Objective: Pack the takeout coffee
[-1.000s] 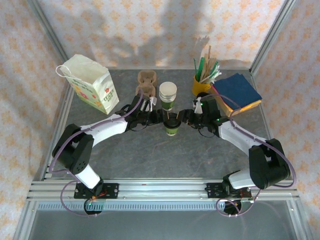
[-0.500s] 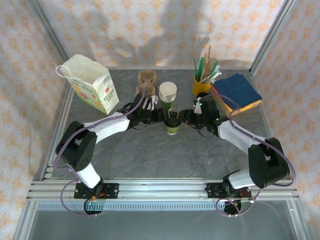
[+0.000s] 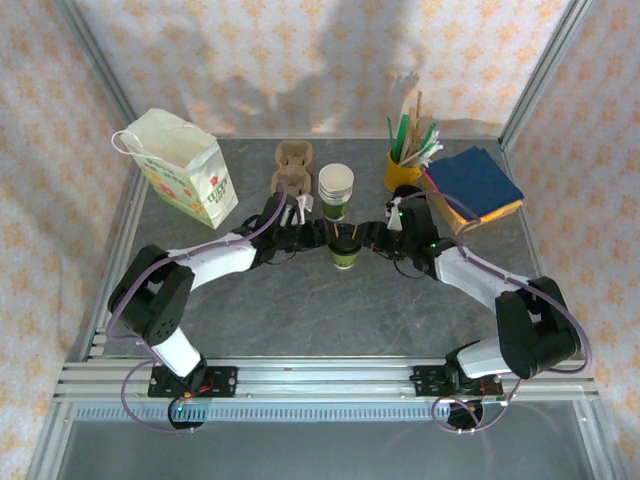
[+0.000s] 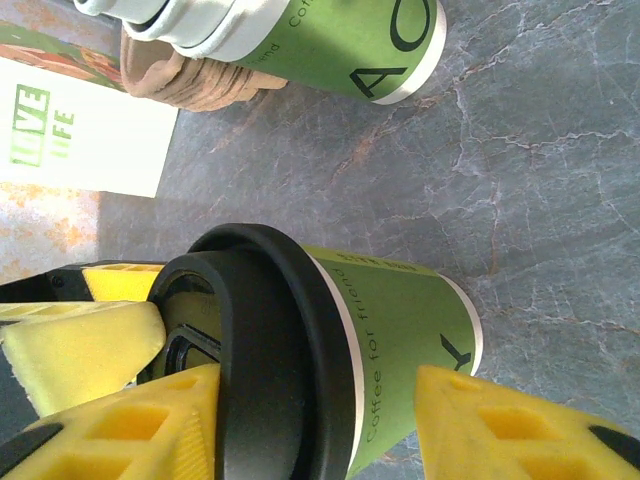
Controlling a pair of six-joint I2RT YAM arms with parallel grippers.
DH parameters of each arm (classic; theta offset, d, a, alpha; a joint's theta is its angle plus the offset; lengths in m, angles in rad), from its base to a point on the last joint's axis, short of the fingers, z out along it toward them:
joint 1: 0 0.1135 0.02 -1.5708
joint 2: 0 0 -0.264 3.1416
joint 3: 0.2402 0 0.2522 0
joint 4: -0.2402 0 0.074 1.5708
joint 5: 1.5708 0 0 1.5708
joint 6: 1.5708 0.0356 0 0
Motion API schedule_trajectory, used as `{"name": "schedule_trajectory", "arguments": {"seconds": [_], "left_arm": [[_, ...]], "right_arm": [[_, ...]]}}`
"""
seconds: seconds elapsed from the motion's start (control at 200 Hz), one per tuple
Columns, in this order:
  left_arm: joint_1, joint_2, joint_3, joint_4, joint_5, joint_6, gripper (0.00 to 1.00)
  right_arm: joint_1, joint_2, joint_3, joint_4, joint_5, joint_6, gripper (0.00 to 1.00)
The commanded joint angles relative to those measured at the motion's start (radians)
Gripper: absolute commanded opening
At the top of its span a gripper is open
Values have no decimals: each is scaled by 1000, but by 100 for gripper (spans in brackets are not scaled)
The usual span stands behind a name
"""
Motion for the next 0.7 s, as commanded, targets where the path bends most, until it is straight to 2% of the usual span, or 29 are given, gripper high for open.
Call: {"name": "schedule_trajectory", "arguments": {"seconds": [0.0,0.486,0.696], "left_arm": [[-4,3,-33,-126,-39,1,56],[-10,-81,46,-176,-39,12,58],[5,-160,63,-238,-114,31,60]], "right_arm": [[10,-14,-15,-77,26,-8,50],[19,-53,148,-176,58,-12,55],[29,-67,230,-293,127,-46,57]]}}
